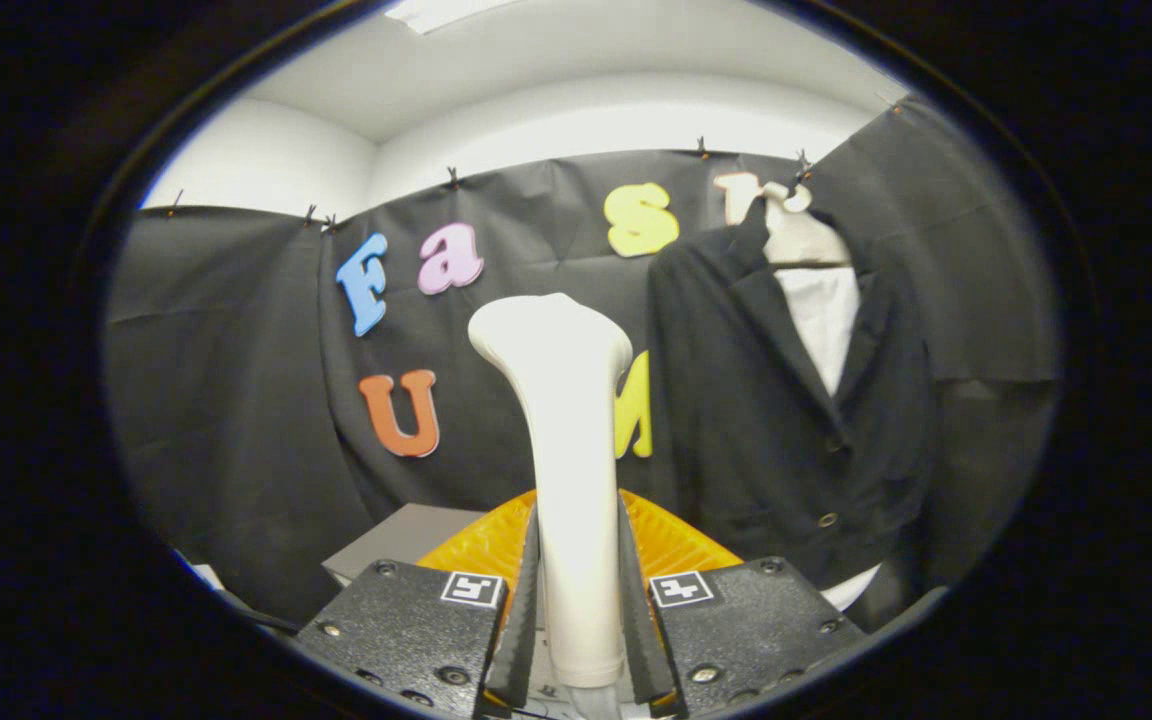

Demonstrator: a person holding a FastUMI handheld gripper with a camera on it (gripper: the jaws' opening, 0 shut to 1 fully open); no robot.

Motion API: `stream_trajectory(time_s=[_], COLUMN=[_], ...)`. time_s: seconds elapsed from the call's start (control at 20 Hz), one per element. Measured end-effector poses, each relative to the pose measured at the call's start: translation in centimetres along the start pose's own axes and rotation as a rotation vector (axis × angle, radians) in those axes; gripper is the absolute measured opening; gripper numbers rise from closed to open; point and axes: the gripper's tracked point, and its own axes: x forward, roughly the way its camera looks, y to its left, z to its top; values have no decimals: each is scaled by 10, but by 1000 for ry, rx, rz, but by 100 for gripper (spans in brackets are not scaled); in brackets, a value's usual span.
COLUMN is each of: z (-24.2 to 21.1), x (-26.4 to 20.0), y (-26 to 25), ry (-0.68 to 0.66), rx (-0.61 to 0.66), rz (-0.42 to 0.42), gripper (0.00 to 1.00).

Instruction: Iron the clothes twice with a garment steamer, once on the left side and once on the right side.

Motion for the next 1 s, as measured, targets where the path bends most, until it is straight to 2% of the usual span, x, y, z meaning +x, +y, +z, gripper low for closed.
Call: stream_trajectory(time_s=[0.25, 0.5, 0.7, 1.0], z=[42, 52, 52, 30], x=[-23, 0, 36, 72], y=[-89, -147, -163, -161], ry=[-69, -65, -43, 8], rx=[31, 29, 11, -4], rz=[-112, -146, -135, -124], gripper=[40, 41, 41, 40])
